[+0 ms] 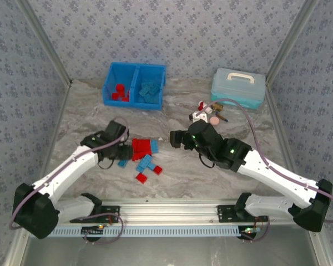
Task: Sort the legos into containers by color
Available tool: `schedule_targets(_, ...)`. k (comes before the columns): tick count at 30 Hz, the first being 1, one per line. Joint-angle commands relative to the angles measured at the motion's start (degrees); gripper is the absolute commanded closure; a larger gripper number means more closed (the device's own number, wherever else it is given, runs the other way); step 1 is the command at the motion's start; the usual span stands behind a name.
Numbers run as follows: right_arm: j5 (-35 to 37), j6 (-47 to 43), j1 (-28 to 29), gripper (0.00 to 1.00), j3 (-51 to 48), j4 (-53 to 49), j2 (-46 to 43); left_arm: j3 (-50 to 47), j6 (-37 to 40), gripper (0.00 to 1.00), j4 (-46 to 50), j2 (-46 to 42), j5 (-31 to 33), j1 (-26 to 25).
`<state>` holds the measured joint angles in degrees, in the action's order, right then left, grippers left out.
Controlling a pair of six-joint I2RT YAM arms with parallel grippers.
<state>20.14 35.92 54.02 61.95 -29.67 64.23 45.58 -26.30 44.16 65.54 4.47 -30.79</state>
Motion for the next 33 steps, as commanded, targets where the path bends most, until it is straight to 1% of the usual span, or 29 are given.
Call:
schedule_targets(1, -1.67, -1.12, -0.63, 0.0, -0.25, 1.39, 0.61, -3.38, -4.89, 0.39, -1.79, -2.41, 3.19, -0.83)
schedule_targets(4, -2.02, -0.75, -0.94, 0.0, -0.43, 1.53, 0.82, -4.84, -3.68, 0.27, -4.96, 1.07, 2.07, -0.77)
schedule_targets(5, -2.04, -0.68, -0.99, 0.0, -0.43, 1.33, 0.81, -4.7, -2.9, 0.25, -7.18, 2.38, 2.09, -0.83)
schedule_targets(7, -1.9, -0.41, -1.12, 0.0, -0.26, 0.69, 0.81, -4.02, -1.64, 0.23, -8.22, 6.1, 3.38, -0.76)
schedule_targets(10, -1.3, -0.32, -1.21, 0.0, -0.17, -0.16, 0.64, -2.3, -0.91, 0.22, -8.04, 11.58, 6.62, -0.51)
schedule_targets(11, -1.16, -0.33, -1.24, 0.0, -0.17, -0.22, 0.64, -2.0, -0.69, 0.23, -8.28, 13.12, 6.81, -0.35)
schedule_targets(12, -1.07, -0.33, -1.33, 0.0, -0.29, -0.2, 0.67, -1.66, -0.68, 0.25, -8.84, 14.48, 6.71, -0.14)
schedule_targets(13, -1.07, 0.87, -1.38, 0.0, -0.21, -0.17, 0.79, -1.65, -0.68, 0.29, -9.62, 15.33, 6.27, -0.06)
schedule_targets(15, -1.2, 1.24, -1.38, 0.0, -0.13, -0.13, 1.03, -1.72, -0.79, 0.39, -11.08, 16.01, 5.22, -0.06)
schedule_targets(18, -1.16, 1.41, -1.47, 0.0, 0.07, 0.04, 1.39, -1.93, -1.37, 0.54, -11.77, 16.2, 5.29, 0.02)
schedule_targets(21, -1.52, 1.19, -1.67, 0.0, 0.56, 0.2, 2.19, -2.04, -1.98, 0.64, -12.02, 16.31, 4.95, 0.11)
schedule_targets(24, -1.83, 1.0, -1.78, 0.0, 1.63, -0.29, 3.09, -1.89, -2.65, 0.68, -11.84, 15.67, 4.08, 0.11)
schedule_targets(27, -1.88, 1.01, -1.72, 0.0, 1.94, -0.53, 3.19, -0.16, -3.29, 0.71, -10.02, 12.81, 3.59, 0.11)
schedule_targets(30, -1.68, 1.16, -1.74, 0.0, 1.94, -0.66, 2.97, 4.52, -3.02, 0.72, -6.97, 7.52, 4.03, 0.14)
schedule_targets(33, -1.55, 1.23, -1.77, 0.0, 1.77, -0.38, 2.75, 10.06, -2.05, 0.73, -8.04, 4.39, 4.59, 0.11)
